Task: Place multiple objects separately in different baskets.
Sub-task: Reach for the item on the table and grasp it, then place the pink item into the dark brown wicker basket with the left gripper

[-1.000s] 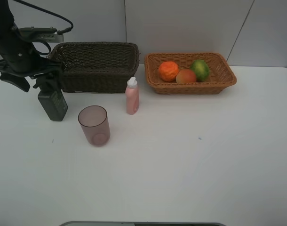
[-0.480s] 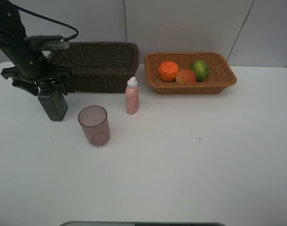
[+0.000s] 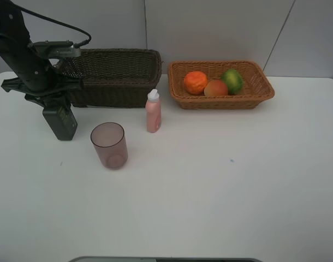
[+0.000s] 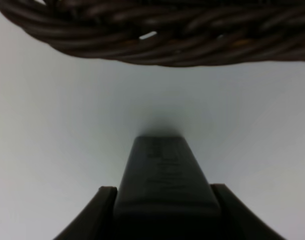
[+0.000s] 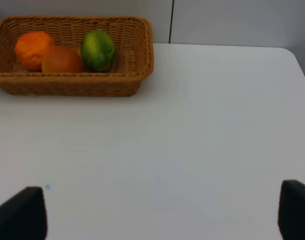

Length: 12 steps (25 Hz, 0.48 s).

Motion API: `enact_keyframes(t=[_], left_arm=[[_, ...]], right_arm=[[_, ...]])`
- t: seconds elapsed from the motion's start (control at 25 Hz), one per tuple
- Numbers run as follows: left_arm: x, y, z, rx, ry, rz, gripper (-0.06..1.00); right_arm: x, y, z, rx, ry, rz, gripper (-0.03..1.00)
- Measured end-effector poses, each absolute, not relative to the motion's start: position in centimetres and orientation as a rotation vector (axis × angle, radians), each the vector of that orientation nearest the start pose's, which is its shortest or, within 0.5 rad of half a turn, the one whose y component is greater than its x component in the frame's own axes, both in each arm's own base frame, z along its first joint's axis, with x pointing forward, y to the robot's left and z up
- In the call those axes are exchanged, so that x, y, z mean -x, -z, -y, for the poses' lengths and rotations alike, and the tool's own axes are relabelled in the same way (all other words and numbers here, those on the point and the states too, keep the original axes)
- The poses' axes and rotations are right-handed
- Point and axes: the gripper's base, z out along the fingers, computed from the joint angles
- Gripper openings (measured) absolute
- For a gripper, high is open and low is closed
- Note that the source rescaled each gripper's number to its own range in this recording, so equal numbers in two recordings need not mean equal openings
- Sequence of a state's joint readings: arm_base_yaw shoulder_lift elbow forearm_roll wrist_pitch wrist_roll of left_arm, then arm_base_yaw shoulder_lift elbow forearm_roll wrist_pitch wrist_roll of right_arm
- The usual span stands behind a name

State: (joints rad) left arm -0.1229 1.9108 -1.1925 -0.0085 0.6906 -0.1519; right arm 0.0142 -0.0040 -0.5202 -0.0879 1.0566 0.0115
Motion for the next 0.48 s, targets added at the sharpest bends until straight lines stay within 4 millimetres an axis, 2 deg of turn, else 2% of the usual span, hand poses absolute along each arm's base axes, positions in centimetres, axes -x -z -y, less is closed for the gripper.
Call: enact_keyframes(t=[0.48], left_arm=[[-36.55, -15.79, 4.57, 0.051, 0.059, -2.895, 0.45]], right_arm=[[0.78, -28.34, 0.71, -0.002, 0.088, -2.014, 0.93]])
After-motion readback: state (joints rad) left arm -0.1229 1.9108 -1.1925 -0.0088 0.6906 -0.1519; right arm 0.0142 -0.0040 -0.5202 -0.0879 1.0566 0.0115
